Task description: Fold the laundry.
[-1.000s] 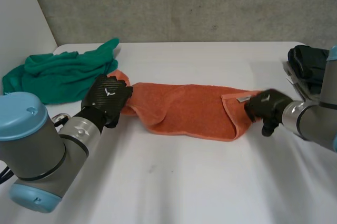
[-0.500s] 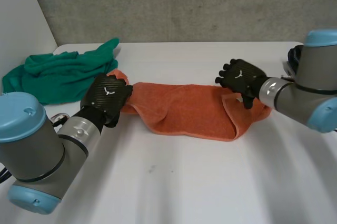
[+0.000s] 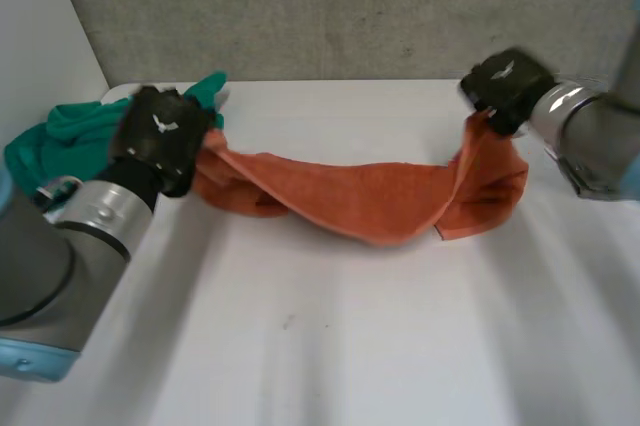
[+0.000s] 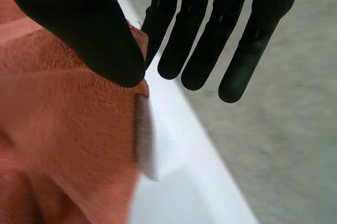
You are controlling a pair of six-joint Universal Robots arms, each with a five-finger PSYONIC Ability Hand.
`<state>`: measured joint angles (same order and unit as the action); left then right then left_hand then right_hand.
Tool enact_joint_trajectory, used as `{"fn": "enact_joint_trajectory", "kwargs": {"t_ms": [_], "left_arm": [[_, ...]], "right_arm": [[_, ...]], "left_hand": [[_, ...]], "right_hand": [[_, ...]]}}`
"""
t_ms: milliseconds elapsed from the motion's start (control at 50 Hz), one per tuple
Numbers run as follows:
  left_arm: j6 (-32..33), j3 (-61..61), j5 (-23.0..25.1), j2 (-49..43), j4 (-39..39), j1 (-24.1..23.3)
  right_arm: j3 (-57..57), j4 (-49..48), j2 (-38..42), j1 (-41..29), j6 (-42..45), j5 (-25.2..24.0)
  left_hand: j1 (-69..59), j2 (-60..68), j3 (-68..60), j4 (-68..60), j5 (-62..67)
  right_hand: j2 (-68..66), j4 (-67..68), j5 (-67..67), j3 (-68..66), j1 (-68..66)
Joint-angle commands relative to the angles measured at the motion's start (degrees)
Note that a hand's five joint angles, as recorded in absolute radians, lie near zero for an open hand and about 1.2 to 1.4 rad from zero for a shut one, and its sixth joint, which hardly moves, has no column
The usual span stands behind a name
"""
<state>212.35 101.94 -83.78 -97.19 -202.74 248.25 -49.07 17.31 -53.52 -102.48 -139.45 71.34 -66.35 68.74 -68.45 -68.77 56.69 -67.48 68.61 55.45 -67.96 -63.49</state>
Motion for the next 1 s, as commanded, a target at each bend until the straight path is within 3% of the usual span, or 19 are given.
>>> {"fn": "enact_joint_trajectory", "kwargs": {"t_ms": [20,40,120,240,320,440,540,600,680,700,800,860,1000], "left_arm": [[-3.1,-2.3,0.3,11.8,2.7,3.0],[-4.2,-3.5,0.4,14.7,3.4,3.8],[-6.0,-7.5,0.6,18.2,6.6,4.7],[-6.1,-12.6,0.6,17.3,16.7,5.1],[-5.5,-14.0,0.6,8.5,23.0,5.6],[-3.7,-16.6,0.3,-2.9,23.3,5.5],[0.2,-29.0,-0.7,-15.9,20.8,4.8],[0.9,-36.4,-1.8,-19.5,17.7,4.5],[-0.3,-47.2,-2.9,-22.9,6.2,4.0],[-1.2,-49.4,-3.4,-23.0,0.3,3.8],[-4.4,-50.7,-5.4,-22.0,-15.0,3.7],[-4.6,-49.6,-6.1,-20.6,-16.2,3.3],[-4.7,-38.8,-6.1,-17.6,-13.6,2.5]], "right_arm": [[-3.8,6.1,-19.7,9.0,-0.7,-0.2],[-2.7,8.1,-24.3,10.2,-0.7,-0.2],[-1.1,11.5,-28.7,10.9,-0.7,-0.5],[-1.9,17.1,-29.4,11.1,-0.5,-1.6],[-5.5,18.2,-27.8,11.1,-0.4,-1.8],[-7.0,16.8,-17.6,10.2,1.0,-0.9],[0.7,11.6,-7.0,9.8,-2.7,1.3],[9.5,5.5,-1.2,7.0,-9.1,5.0],[20.6,-6.8,2.5,4.0,-17.1,9.0],[21.9,-9.6,2.6,3.8,-18.6,9.5],[22.4,-28.9,-0.2,3.9,-27.3,13.2],[20.3,-32.9,-2.5,3.9,-28.8,13.6],[13.3,-32.6,-4.4,3.9,-29.3,11.8]], "left_hand": [[-13.6,11.3,-11.5,-11.2,13.3],[-13.6,11.3,-11.5,-11.2,13.3],[-13.6,11.3,-11.5,-11.2,13.3],[-13.6,11.3,-11.5,-11.2,13.3],[-13.6,11.3,-11.5,-11.2,13.3],[-13.6,11.3,-11.5,-11.2,13.3],[-13.6,11.3,-11.5,-11.2,13.3],[-13.6,11.3,-11.5,-11.2,13.3],[-13.6,11.3,-11.5,-11.2,13.3],[-13.6,11.3,-11.5,-11.2,13.3],[-13.6,11.3,-11.5,-11.2,13.3],[-13.6,11.3,-11.5,-11.2,13.3],[-13.6,11.3,-11.5,-11.2,13.3]], "right_hand": [[-12.5,11.4,14.5,-12.0,-16.5],[-12.5,11.4,14.5,-12.0,-16.5],[-12.5,11.4,14.5,-12.0,-16.5],[-12.5,11.4,14.5,-12.0,-16.5],[-12.5,11.4,14.5,-12.0,-16.5],[-12.5,11.4,14.5,-12.0,-16.5],[-12.5,11.4,14.5,-12.0,-16.5],[-12.5,11.4,14.5,-12.0,-16.5],[-12.5,11.4,14.5,-12.0,-16.5],[-12.5,11.4,14.5,-12.0,-16.5],[-12.5,11.4,14.5,-12.0,-16.5],[-12.5,11.4,14.5,-12.0,-16.5],[-12.5,11.4,14.5,-12.0,-16.5]]}}
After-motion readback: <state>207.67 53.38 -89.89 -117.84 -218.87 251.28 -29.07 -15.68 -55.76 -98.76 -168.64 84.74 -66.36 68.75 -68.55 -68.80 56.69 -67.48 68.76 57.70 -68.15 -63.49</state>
